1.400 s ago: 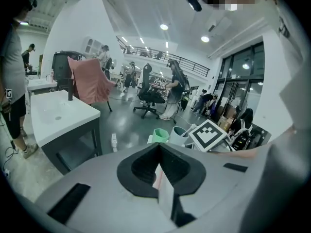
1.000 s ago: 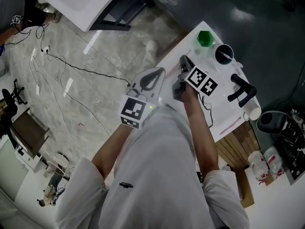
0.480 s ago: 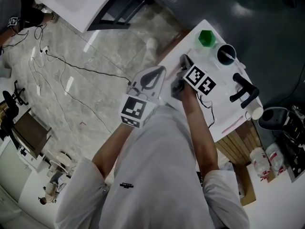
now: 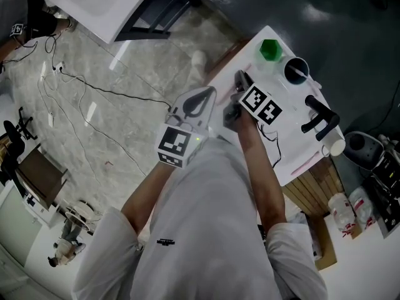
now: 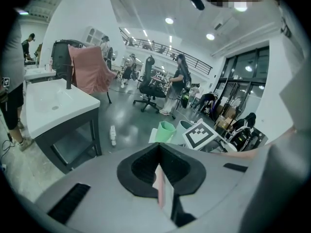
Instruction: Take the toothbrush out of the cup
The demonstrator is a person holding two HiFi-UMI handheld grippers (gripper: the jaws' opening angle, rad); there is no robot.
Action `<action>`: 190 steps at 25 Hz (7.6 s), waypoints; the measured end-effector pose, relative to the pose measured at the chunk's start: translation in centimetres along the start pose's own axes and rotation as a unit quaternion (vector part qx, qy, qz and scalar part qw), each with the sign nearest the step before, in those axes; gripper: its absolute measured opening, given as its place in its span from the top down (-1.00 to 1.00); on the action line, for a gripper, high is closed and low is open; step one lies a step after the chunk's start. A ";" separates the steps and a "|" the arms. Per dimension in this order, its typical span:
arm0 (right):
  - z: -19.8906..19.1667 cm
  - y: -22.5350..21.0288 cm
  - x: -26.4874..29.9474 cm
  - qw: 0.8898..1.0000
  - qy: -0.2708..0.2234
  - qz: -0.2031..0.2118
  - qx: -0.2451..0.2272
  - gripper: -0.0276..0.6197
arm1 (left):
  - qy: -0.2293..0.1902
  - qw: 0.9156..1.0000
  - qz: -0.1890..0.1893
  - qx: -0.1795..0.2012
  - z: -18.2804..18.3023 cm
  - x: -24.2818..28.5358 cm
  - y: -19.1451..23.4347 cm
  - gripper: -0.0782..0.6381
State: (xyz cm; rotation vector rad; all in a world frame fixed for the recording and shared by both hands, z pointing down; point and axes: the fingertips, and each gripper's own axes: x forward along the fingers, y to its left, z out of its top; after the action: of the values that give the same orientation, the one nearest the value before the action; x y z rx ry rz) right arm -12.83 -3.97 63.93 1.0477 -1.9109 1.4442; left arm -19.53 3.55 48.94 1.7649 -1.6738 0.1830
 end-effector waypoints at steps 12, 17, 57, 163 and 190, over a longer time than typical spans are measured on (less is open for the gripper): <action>0.3 -0.1 -0.8 1.000 -0.006 -0.014 -0.007 0.54 | -0.006 1.000 0.001 0.006 0.2 -0.7 -0.5 0.78; 0.6 0.1 -1.5 1.000 -0.015 -0.005 -0.007 0.54 | -0.011 1.000 -0.001 0.014 0.2 -0.8 -0.9 0.78; 3.7 -0.8 -33.0 0.920 -0.280 0.101 -0.255 0.90 | -0.099 0.985 -0.048 0.131 2.4 -6.2 -16.2 0.78; 10.8 -2.9 -37.5 0.871 -0.399 -0.013 -0.288 0.90 | -0.088 0.964 -0.090 0.233 12.4 1.1 -19.7 0.73; 5.6 -7.0 -44.2 0.851 -0.404 -0.044 -0.332 0.90 | -0.095 0.966 -0.090 0.221 5.3 -6.6 -24.8 0.73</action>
State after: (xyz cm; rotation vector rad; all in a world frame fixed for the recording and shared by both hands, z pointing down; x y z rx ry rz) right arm 18.14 1.64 31.66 1.4572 -2.5769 0.1532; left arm 0.46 4.37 32.12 2.3197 -1.6846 0.3357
